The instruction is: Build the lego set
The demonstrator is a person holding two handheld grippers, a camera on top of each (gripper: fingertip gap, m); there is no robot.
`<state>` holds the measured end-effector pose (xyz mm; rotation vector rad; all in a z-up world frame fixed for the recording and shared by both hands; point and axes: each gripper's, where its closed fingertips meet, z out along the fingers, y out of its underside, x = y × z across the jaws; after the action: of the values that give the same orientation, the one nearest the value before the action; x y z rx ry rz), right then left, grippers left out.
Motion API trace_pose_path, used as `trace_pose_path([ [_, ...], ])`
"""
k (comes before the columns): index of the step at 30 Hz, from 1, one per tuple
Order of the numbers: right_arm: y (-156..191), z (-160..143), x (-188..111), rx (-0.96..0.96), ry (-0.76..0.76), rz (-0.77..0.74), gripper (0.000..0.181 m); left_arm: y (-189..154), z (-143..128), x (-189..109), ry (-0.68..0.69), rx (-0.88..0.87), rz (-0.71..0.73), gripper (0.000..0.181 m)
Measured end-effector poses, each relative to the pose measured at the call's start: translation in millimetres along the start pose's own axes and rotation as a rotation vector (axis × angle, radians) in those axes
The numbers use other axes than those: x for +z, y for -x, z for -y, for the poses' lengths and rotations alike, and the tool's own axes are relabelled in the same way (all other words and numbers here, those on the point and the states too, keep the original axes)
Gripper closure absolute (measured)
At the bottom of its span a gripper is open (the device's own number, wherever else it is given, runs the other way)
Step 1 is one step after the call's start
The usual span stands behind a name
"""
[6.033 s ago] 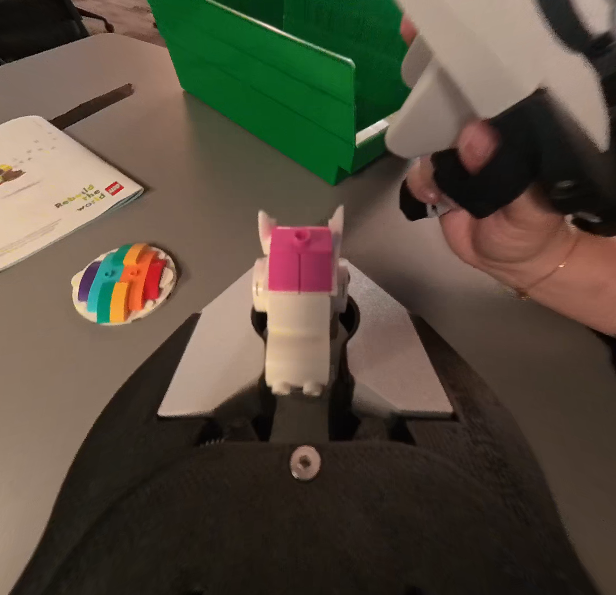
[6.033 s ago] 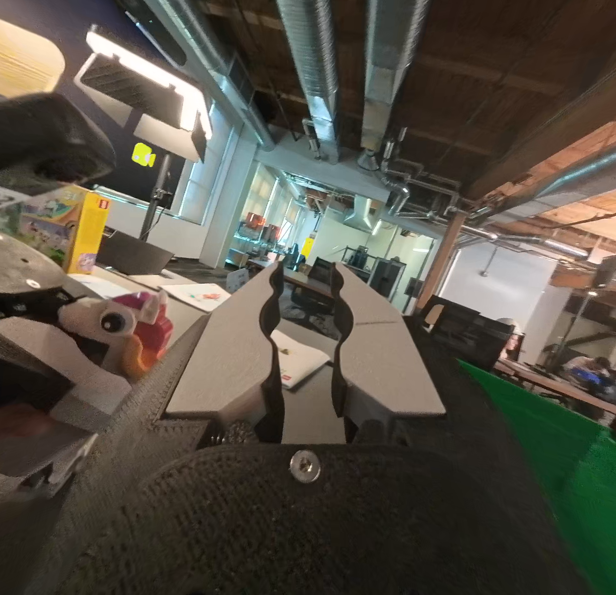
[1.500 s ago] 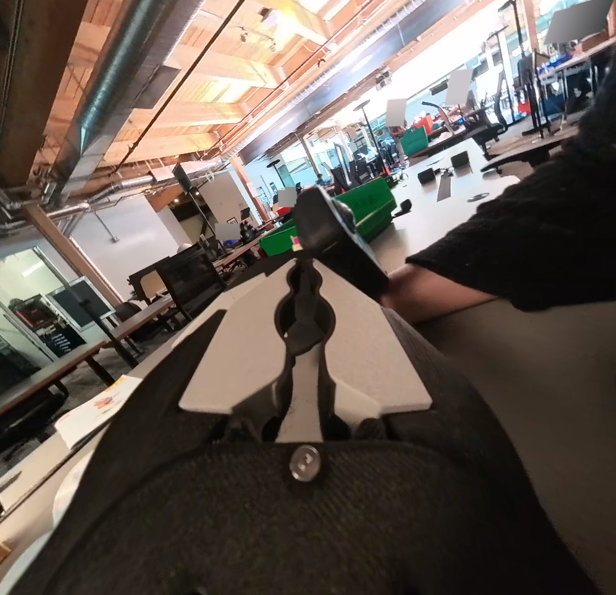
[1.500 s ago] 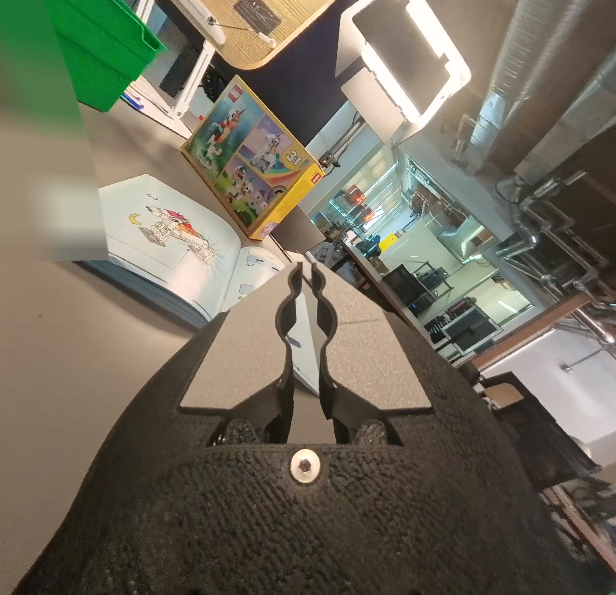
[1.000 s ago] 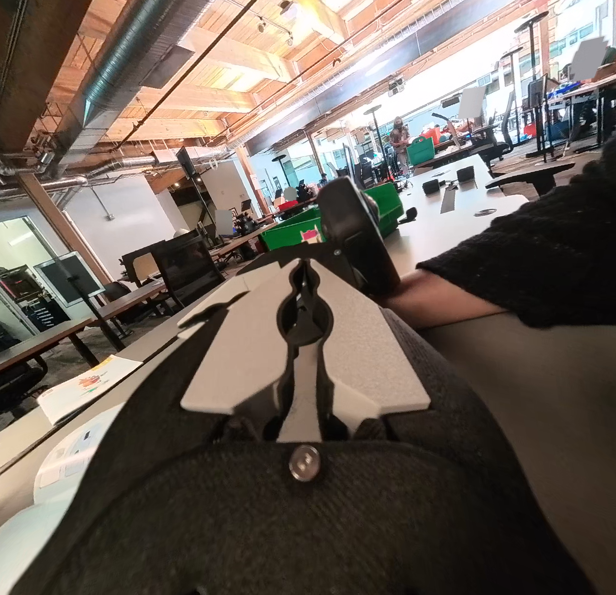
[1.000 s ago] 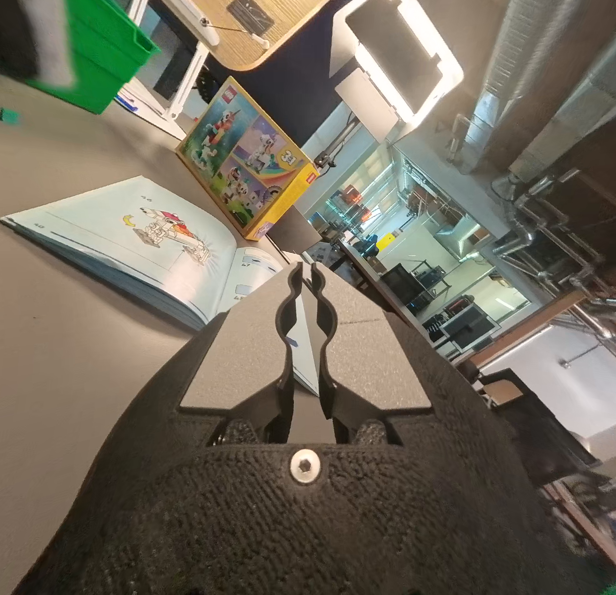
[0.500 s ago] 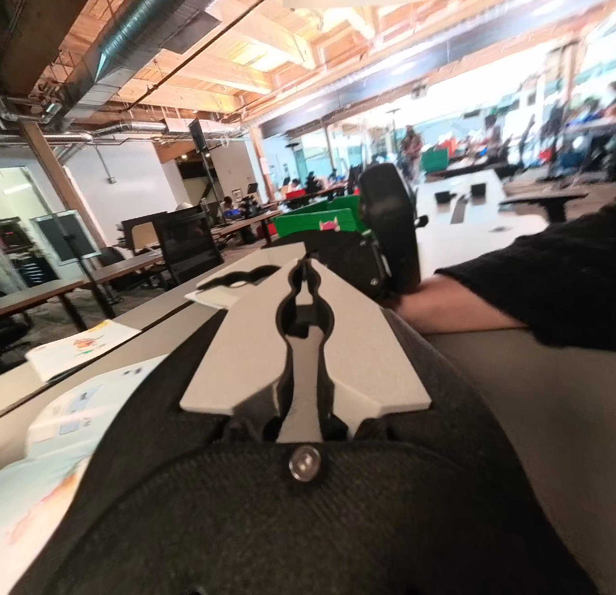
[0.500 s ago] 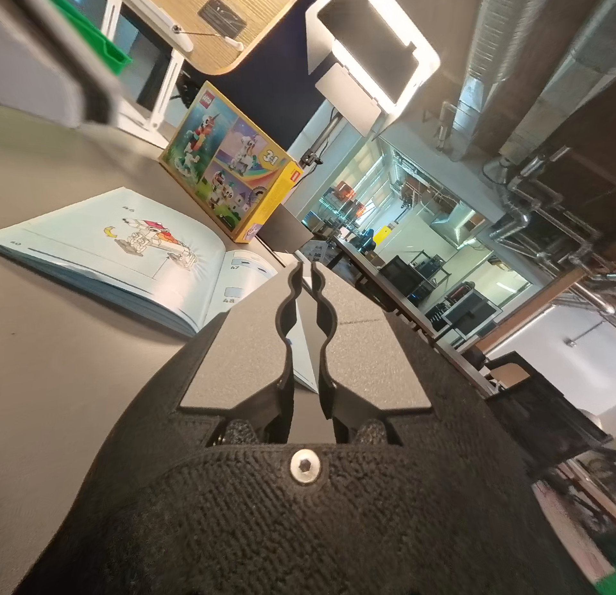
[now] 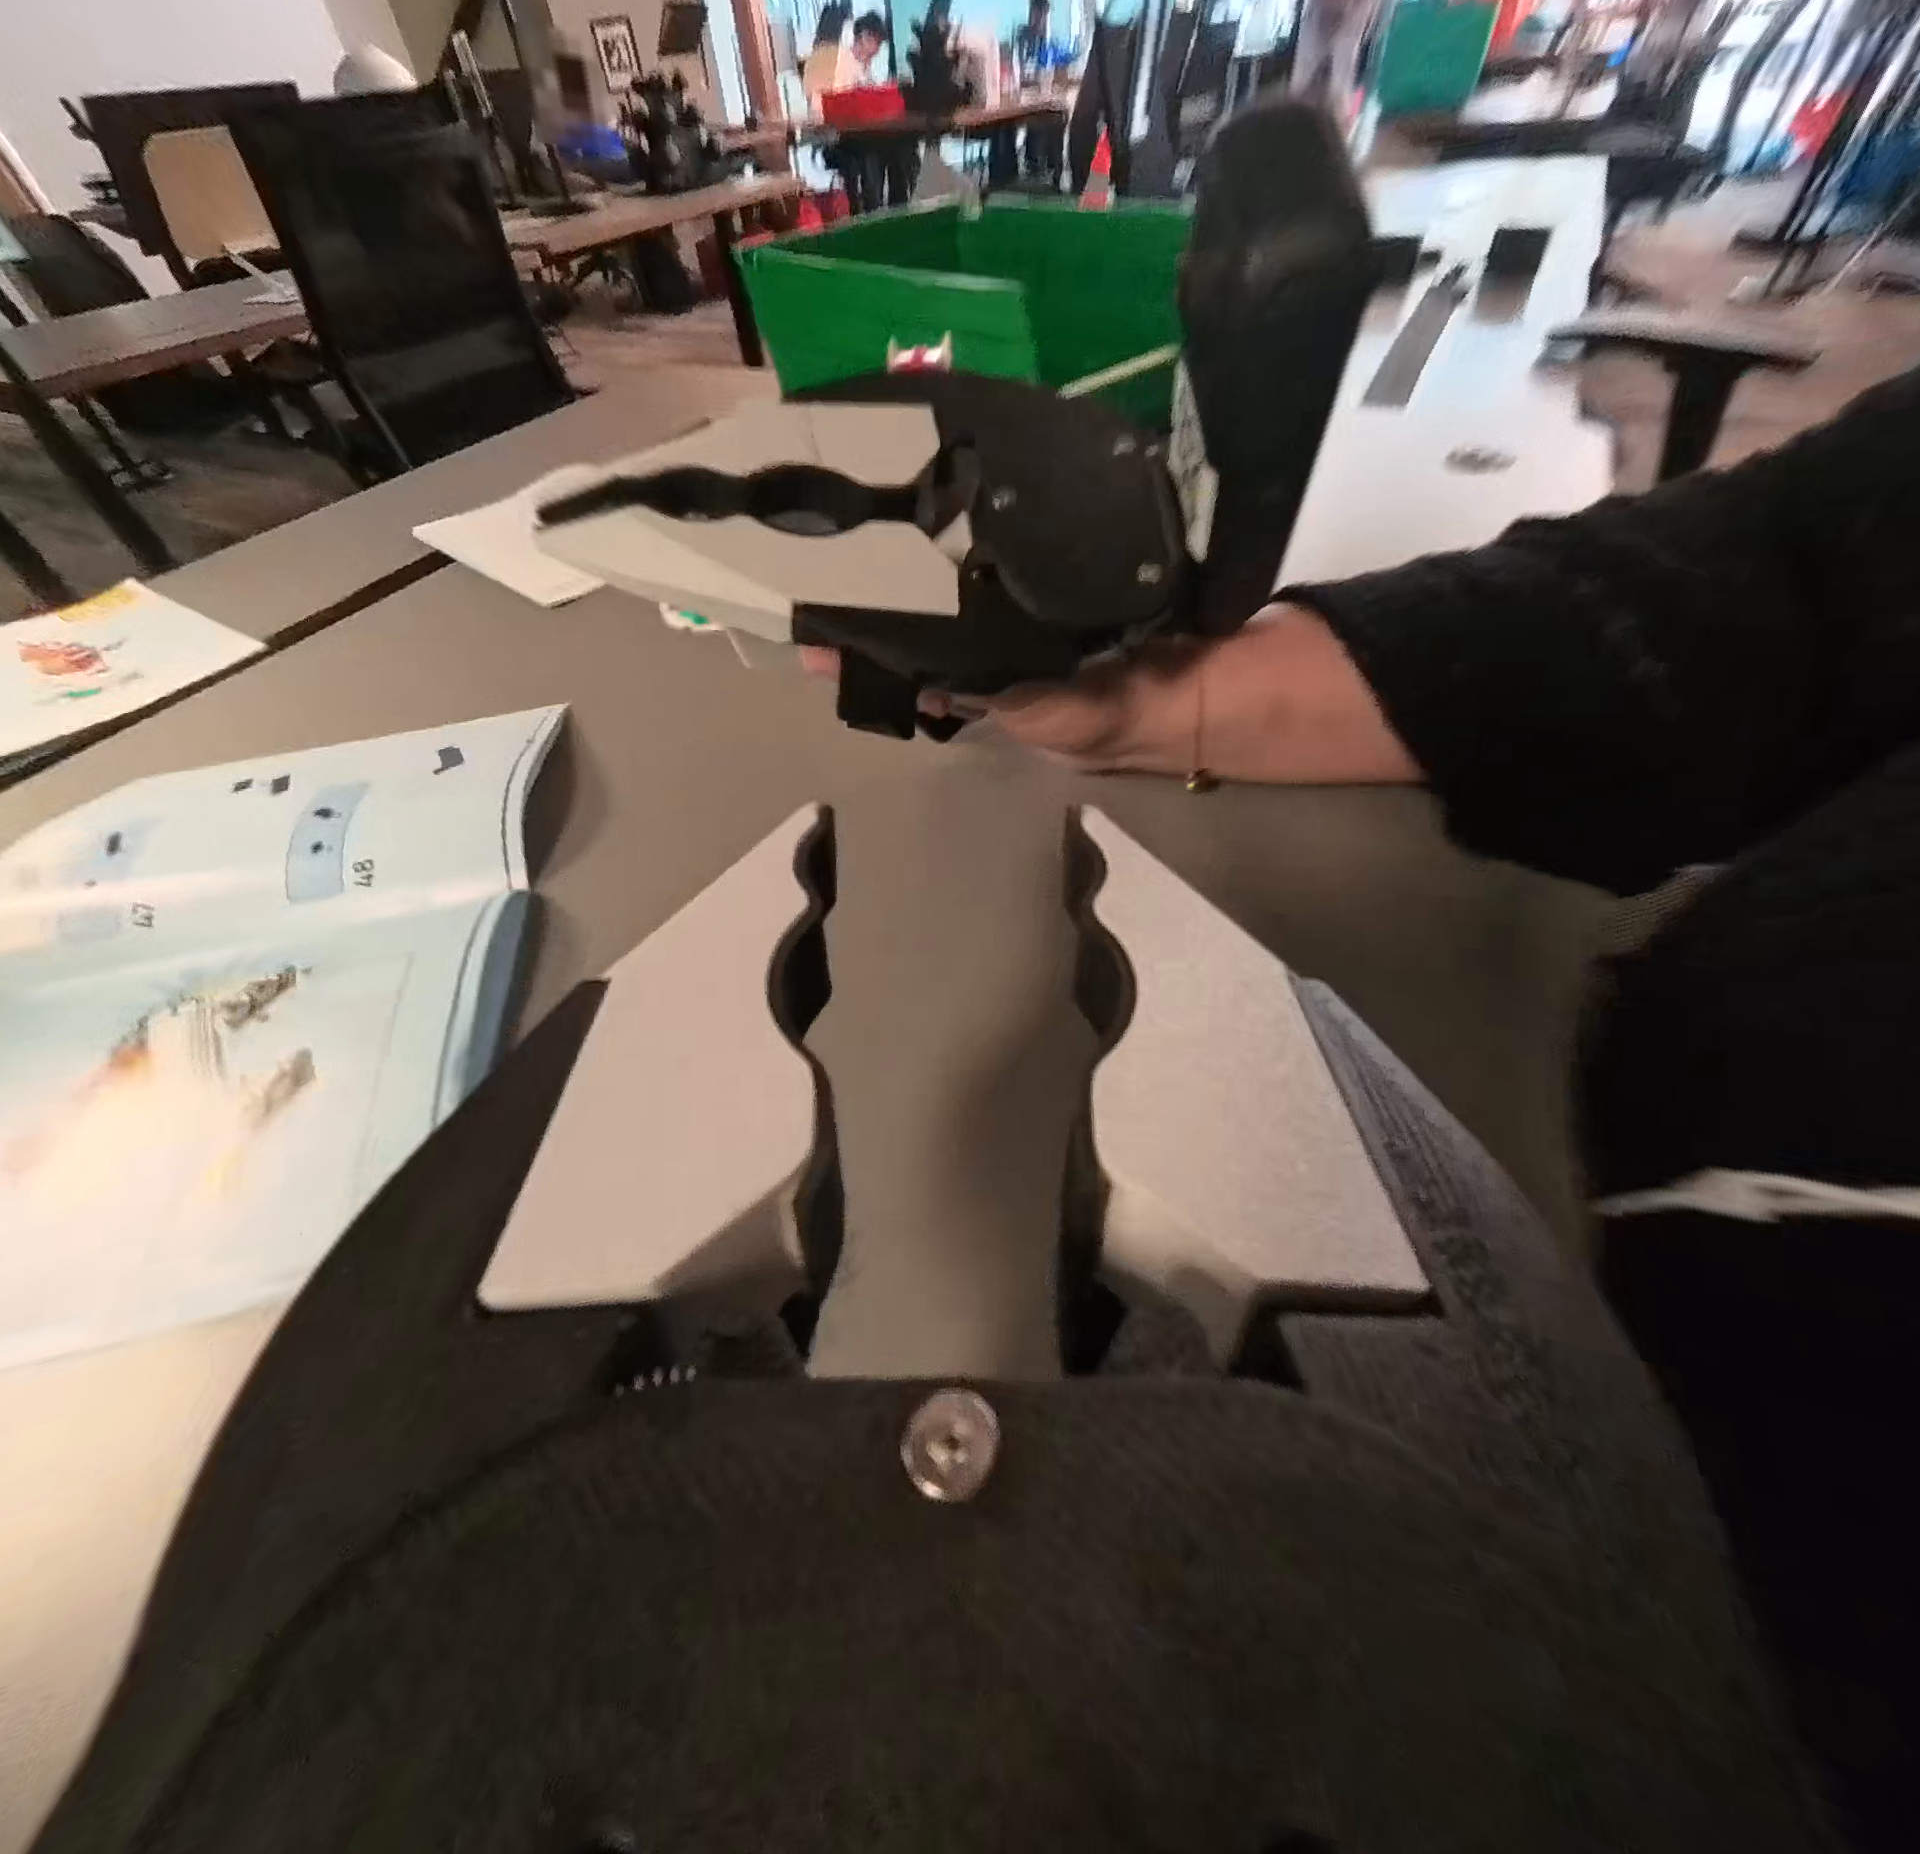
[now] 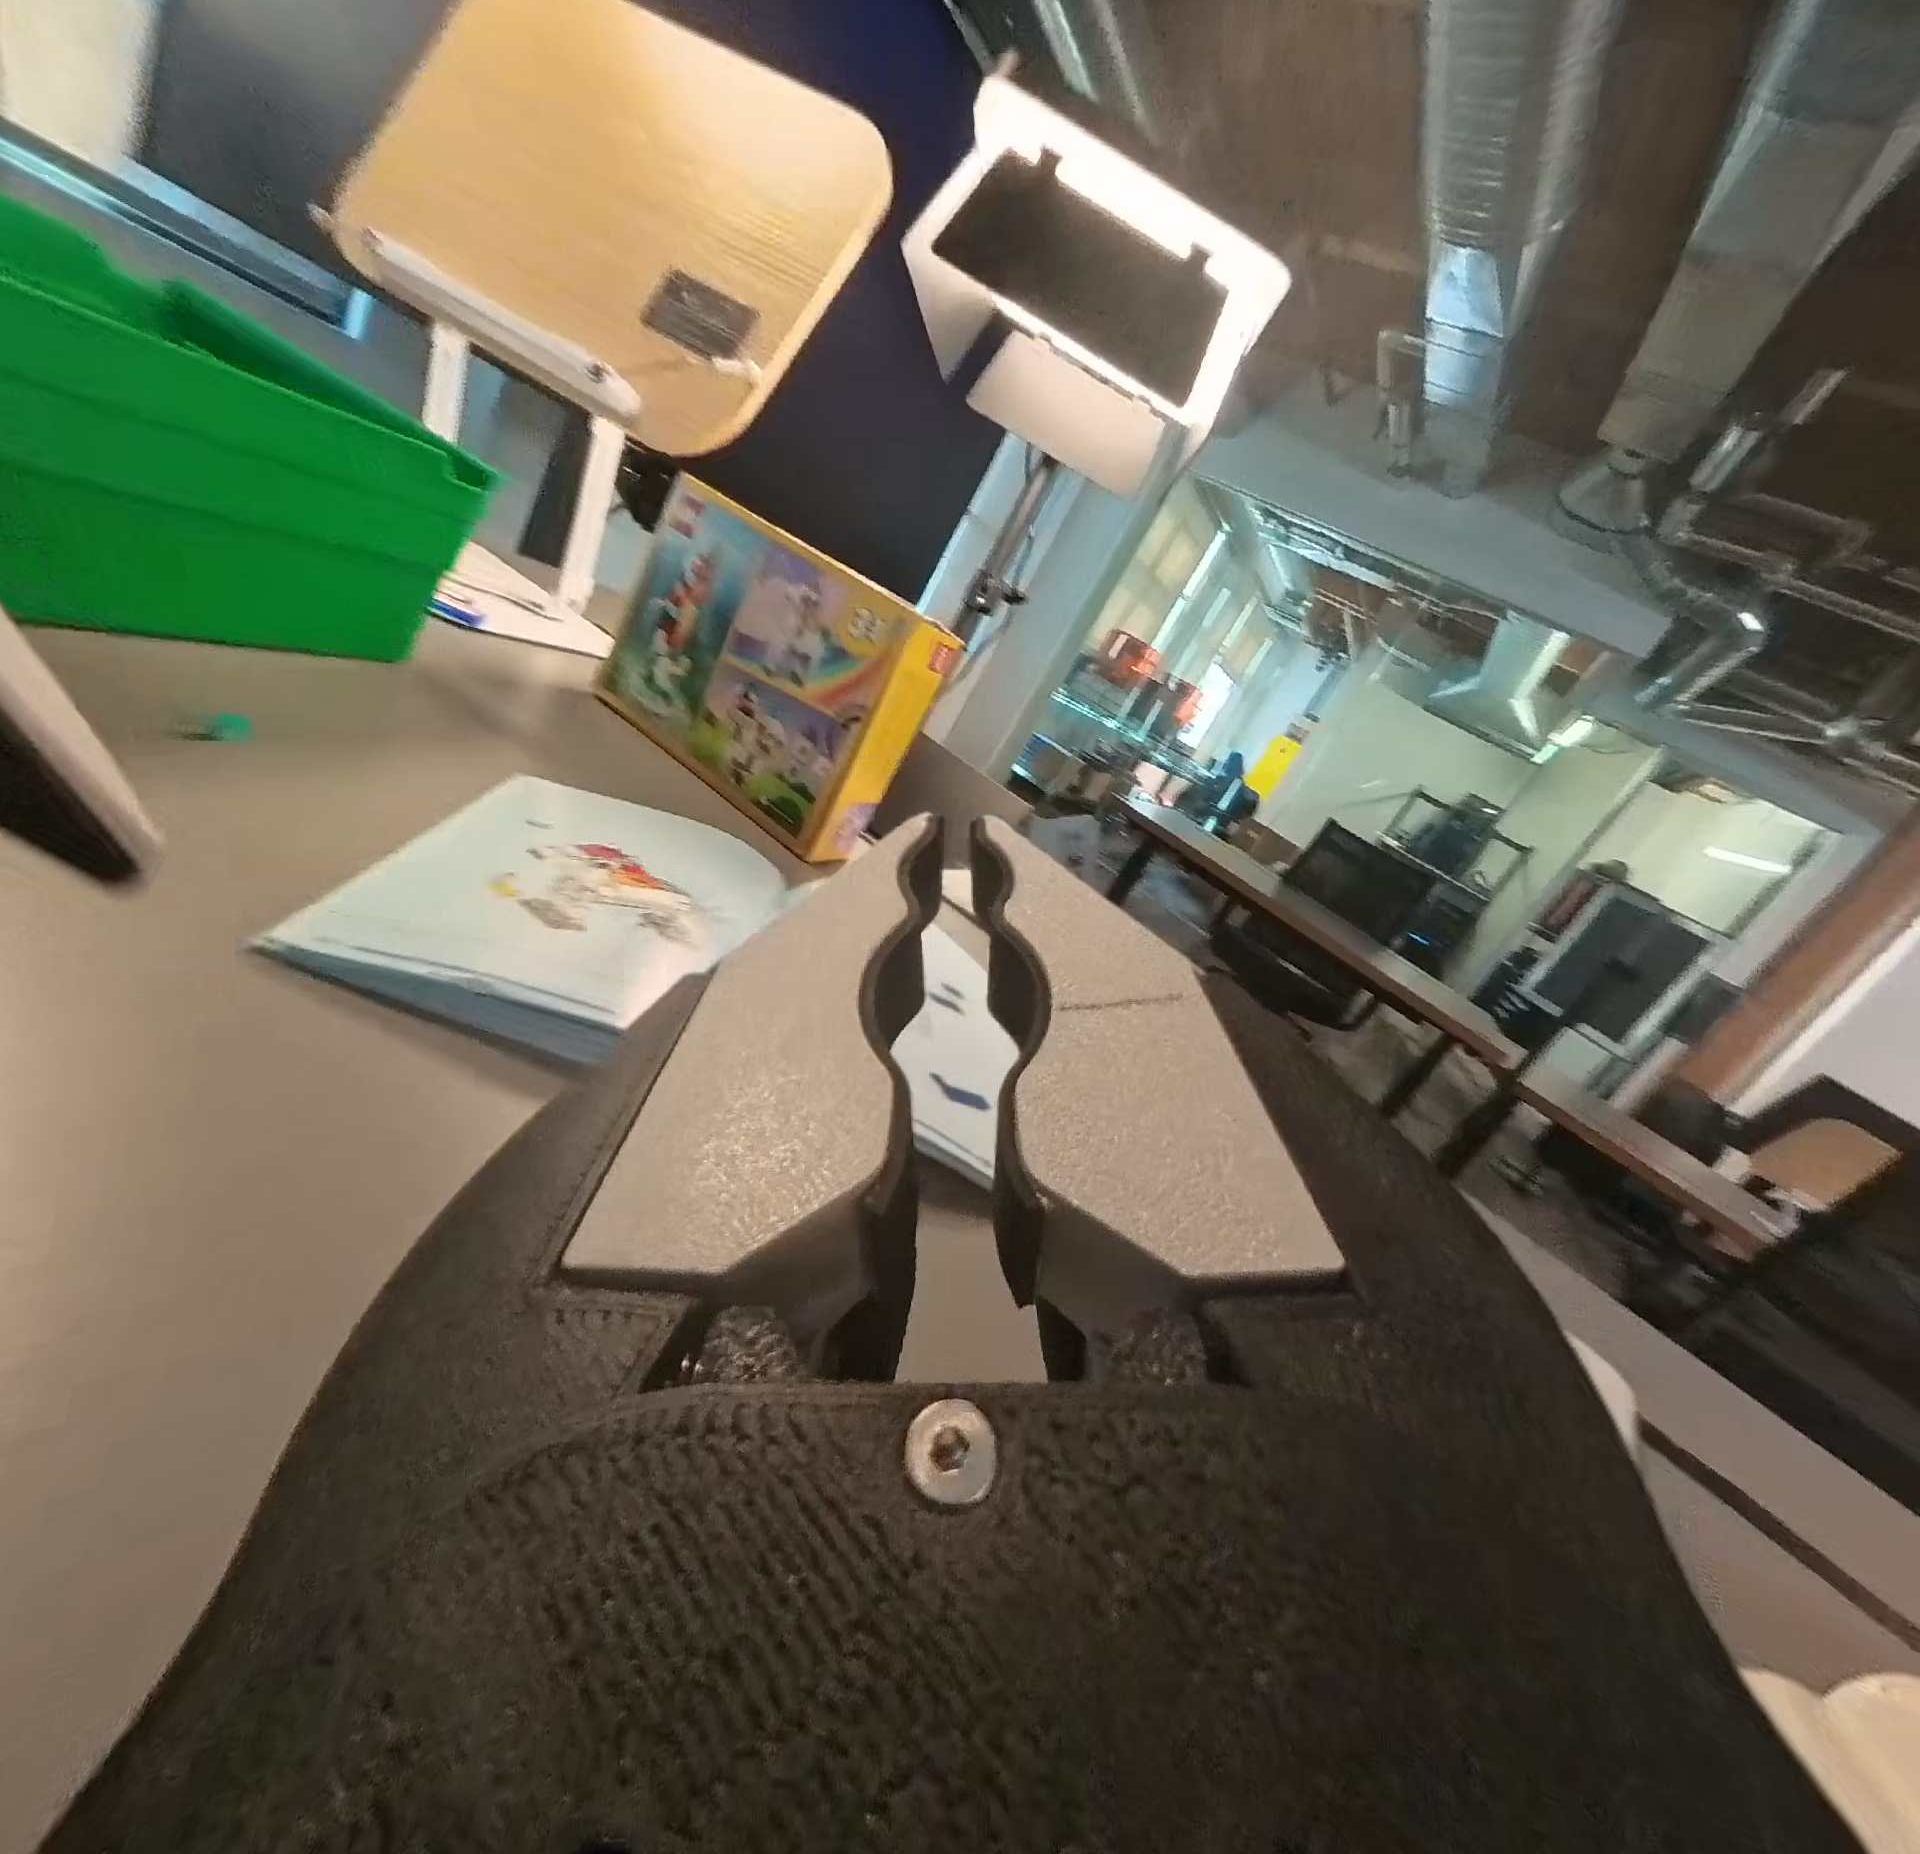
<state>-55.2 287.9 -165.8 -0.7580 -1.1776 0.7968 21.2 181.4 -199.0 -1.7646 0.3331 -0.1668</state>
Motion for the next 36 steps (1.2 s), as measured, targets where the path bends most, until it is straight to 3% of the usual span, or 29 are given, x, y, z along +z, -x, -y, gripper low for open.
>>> trace_pose_path([
  [1, 4.2, 0.8, -4.1, -0.007, -0.001, 0.021, 0.179, -6.1, 4.3, -12.7, -0.027, -0.023, -0.010, 0.137],
  [4, 8.8, -0.1, -13.3, -0.050, 0.007, 0.049, 0.178, -14.7, 17.4, -54.7, -0.082, -0.052, 0.004, 0.137],
  [7, 4.5, 0.2, -15.4, -0.031, 0.004, 0.041, 0.178, -1.1, 31.8, -101.9, -0.115, -0.047, 0.117, 0.139],
  [9, 2.4, -1.2, -13.7, 0.014, 0.007, 0.035, 0.179, 33.3, 34.9, -140.4, -0.066, -0.019, 0.307, 0.141],
  [12, 4.0, -3.9, -10.3, 0.042, 0.013, 0.041, 0.179, 119.7, 27.5, -222.0, 0.119, -0.021, 0.757, 0.151],
  [15, 5.3, -4.1, -9.1, 0.025, 0.015, 0.038, 0.179, 189.9, -5.3, -265.8, 0.359, -0.135, 0.880, 0.150],
  [19, 7.2, -4.3, -8.9, -0.001, 0.018, 0.039, 0.179, 260.6, -74.9, -274.8, 0.645, -0.376, 0.808, 0.145],
  [22, 7.3, -5.9, -8.5, -0.018, 0.025, 0.038, 0.179, 279.1, -111.0, -263.9, 0.722, -0.636, 0.686, 0.142],
  [26, 7.3, -7.6, -7.5, -0.017, 0.030, 0.041, 0.179, 302.3, -140.1, -268.7, 0.829, -0.729, 0.702, 0.142],
  [30, 9.2, -7.6, -6.4, -0.017, 0.027, 0.053, 0.179, 303.1, -158.0, -273.1, 0.947, -0.736, 0.692, 0.148],
  [36, 14.2, -7.2, -5.5, -0.031, 0.024, 0.073, 0.179, 299.7, -170.2, -273.7, 0.991, -0.766, 0.671, 0.152],
])
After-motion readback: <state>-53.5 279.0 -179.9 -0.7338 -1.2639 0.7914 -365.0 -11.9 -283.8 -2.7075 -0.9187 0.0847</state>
